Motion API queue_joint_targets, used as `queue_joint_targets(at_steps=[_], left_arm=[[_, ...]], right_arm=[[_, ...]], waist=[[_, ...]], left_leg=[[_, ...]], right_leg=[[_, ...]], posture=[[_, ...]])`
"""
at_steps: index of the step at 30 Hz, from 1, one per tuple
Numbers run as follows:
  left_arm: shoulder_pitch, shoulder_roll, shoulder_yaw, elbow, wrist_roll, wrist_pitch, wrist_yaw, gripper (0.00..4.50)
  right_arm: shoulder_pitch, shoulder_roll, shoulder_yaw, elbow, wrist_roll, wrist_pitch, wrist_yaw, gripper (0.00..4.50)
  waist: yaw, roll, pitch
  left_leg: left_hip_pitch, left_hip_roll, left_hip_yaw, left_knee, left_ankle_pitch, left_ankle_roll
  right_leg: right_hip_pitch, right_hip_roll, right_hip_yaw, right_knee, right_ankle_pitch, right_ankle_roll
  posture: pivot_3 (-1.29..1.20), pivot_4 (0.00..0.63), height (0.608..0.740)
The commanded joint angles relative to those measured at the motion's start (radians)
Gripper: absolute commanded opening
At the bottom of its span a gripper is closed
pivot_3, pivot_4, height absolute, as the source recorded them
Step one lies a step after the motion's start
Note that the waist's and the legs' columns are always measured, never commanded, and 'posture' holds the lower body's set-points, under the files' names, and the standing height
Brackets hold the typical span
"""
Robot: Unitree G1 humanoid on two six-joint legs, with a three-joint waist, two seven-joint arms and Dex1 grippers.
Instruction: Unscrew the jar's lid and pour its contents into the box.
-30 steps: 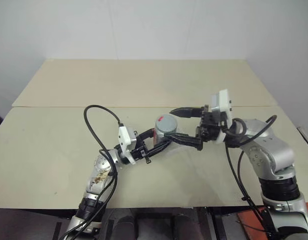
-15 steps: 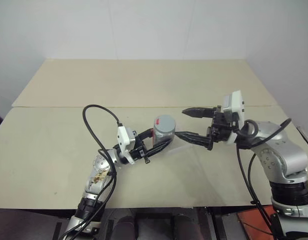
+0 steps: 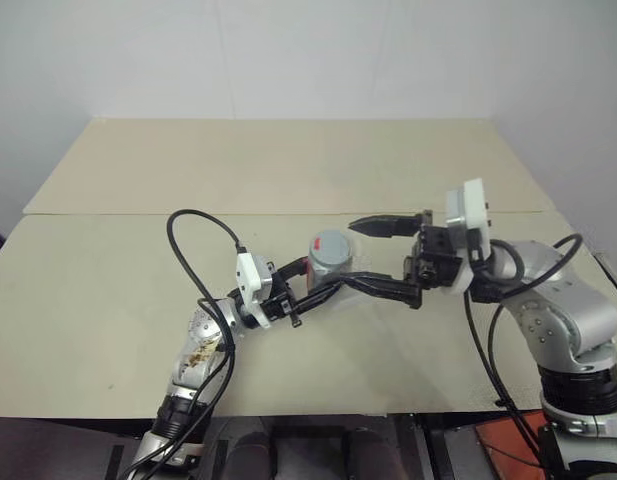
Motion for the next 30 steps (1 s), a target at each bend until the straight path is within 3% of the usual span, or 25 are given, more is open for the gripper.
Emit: queue_joint_targets(at_steps=[1,17,22,30], left_arm=[[-0.018,-0.007,-0.004,-0.014,0.007,-0.029,0.003,2.00],[-0.012,-0.012,-0.007,-0.018,0.016,-0.036,0.010,2.00],[-0.013,-0.013,-0.004,-0.015,0.013,-0.035,0.010,2.00],[-0.011,-0.012,-0.006,-0.018,0.012,-0.031,0.008,2.00]], right_arm=[[-0.037,0.020,0.011,-0.031,0.016,0.018,-0.044,4.45],[-0.053,0.025,0.038,-0.025,0.004,0.057,-0.092,4.45],[-0.049,0.026,0.041,-0.028,-0.003,0.051,-0.093,3.30],[-0.047,0.022,0.039,-0.023,-0.008,0.040,-0.091,3.30]], waist=[[0.000,0.000,0.000],[0.002,0.000,0.000],[0.002,0.000,0.000],[0.002,0.000,0.000]], left_leg=[[0.000,0.000,0.000,0.000,0.000,0.000],[0.000,0.000,0.000,0.000,0.000,0.000],[0.000,0.000,0.000,0.000,0.000,0.000],[0.000,0.000,0.000,0.000,0.000,0.000]], right_leg=[[0.000,0.000,0.000,0.000,0.000,0.000],[0.000,0.000,0.000,0.000,0.000,0.000],[0.000,0.000,0.000,0.000,0.000,0.000],[0.000,0.000,0.000,0.000,0.000,0.000]], posture=[[0.00,0.150,0.740],[0.00,0.150,0.740],[0.00,0.150,0.740],[0.00,0.150,0.740]])
